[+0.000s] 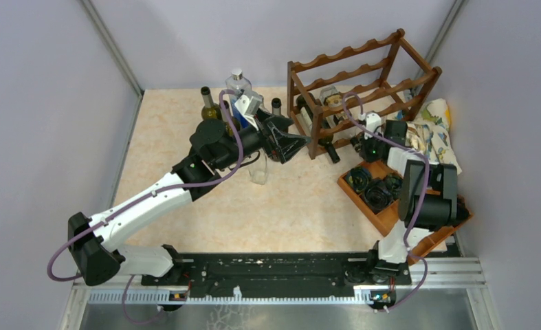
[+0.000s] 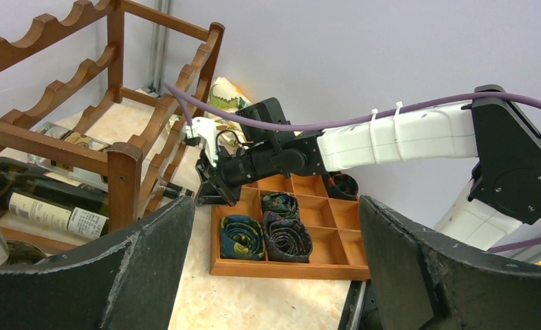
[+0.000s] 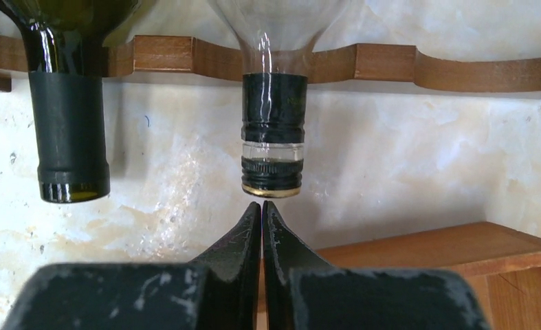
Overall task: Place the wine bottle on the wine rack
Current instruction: Place the wine bottle in the wine rack.
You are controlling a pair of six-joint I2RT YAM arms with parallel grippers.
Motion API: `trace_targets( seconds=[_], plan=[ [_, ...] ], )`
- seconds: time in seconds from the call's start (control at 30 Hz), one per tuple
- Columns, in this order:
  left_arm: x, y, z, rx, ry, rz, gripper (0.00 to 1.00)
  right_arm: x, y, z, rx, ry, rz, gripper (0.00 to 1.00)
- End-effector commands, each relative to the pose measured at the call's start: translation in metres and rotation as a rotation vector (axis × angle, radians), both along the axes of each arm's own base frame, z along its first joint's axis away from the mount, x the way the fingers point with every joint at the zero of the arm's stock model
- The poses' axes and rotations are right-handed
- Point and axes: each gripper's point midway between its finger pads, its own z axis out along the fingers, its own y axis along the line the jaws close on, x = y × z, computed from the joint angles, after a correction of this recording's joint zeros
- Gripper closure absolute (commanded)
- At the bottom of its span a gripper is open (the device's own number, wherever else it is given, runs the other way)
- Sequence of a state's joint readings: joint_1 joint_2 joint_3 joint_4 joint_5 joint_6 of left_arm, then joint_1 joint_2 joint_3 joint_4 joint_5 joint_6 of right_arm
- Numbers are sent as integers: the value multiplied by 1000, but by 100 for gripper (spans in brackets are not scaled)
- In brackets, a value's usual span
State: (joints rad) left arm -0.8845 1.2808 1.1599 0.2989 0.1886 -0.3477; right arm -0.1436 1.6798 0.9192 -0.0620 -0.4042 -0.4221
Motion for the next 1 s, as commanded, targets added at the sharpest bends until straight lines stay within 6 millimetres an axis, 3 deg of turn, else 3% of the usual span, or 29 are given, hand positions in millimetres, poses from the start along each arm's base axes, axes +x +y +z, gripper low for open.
trace_targets(
  seconds=[0.0,0.37,0.57,0.7,0.83,0.97],
  plan=[
    [-3,3,14,-37,-28,-2,6,29,1,21,-19,-99,-28,99],
    [-1,0,9,-27,-23,-4,6,50,10,35,-69,-220,-21,99],
    [-1,1,9,-26,-23,-1,6,49,8,36,-75,-206,-25,99],
    [-2,6,11,-23,-33,10,6,32,4,53,-110,-180,-9,95],
    [-4,10,14,-27,-55,18,5,1,5,84,-118,-176,50,88],
    [-8,13,22,-37,-90,8,5,-36,14,116,-8,-136,131,78]
  ],
)
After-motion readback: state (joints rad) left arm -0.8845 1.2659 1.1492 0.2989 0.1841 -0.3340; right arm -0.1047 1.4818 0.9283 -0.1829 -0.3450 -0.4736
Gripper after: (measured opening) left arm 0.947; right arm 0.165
